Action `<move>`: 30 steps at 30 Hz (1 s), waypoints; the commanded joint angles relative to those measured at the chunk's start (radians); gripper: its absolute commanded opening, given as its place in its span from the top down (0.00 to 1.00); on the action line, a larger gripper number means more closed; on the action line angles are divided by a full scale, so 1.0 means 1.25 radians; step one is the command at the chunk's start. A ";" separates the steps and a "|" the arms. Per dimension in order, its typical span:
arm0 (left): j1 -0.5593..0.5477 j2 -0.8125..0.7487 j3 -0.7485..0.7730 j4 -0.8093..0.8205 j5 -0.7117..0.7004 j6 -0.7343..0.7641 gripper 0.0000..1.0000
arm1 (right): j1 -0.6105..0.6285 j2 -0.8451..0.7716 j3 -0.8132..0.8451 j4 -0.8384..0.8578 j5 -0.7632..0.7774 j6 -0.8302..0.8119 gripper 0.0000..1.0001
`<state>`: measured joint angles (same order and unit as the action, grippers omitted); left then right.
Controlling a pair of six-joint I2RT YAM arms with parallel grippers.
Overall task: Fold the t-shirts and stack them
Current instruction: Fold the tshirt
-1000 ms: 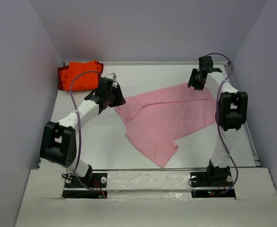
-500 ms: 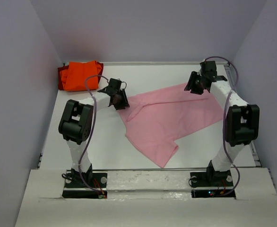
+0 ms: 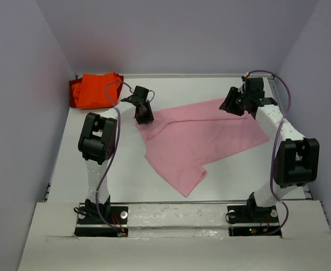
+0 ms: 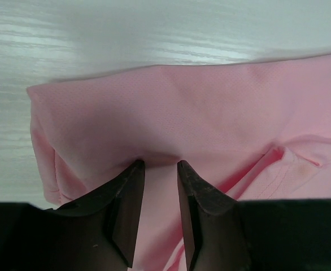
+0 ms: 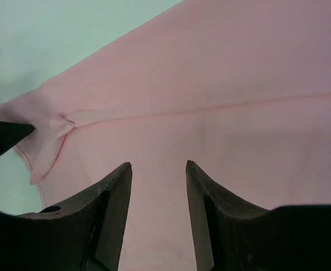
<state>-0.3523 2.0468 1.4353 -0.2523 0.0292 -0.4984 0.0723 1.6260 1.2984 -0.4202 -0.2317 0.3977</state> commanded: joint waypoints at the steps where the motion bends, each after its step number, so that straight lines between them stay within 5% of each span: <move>1: 0.050 0.039 0.052 -0.067 -0.043 0.038 0.57 | 0.001 -0.049 -0.013 0.042 -0.029 0.013 0.51; 21: 0.138 0.352 0.595 -0.252 -0.065 0.110 0.57 | 0.023 -0.045 -0.059 0.045 -0.034 0.019 0.51; 30: 0.135 0.174 0.597 -0.197 0.042 0.080 0.56 | 0.031 -0.075 -0.091 0.015 0.120 0.027 0.51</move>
<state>-0.1791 2.4584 2.1601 -0.5060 0.0139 -0.3916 0.0967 1.5932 1.2003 -0.3965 -0.1936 0.4210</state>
